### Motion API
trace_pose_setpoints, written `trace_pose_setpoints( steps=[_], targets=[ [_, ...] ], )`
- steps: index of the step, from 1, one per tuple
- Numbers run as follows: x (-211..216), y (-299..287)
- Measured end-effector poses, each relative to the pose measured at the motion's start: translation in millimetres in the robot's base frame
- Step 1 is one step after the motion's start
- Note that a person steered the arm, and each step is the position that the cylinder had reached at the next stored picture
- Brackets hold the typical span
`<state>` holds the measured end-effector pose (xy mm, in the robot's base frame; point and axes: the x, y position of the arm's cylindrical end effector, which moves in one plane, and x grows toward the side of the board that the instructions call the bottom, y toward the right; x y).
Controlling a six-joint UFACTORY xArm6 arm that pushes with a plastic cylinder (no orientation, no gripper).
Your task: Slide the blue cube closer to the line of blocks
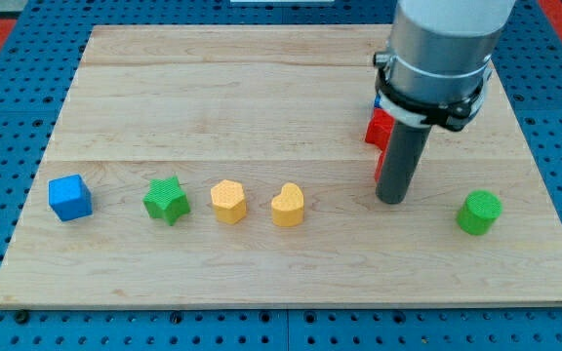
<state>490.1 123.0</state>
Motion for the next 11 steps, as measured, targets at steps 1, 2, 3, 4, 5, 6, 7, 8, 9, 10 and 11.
trace_pose_setpoints(
  steps=[1,2,3,4,5,6,7,8,9,10,11],
  targets=[
    [1.5,6.1],
    [62.3,-18.9],
    [126.4,-58.0],
    [123.8,-208.1],
    [97.6,-303.8],
    [59.6,-339.5],
    [48.6,-355.4],
    [36.9,-382.2],
    [6.3,-352.0],
    [-19.8,-311.8],
    [-54.9,-325.3]
  ],
)
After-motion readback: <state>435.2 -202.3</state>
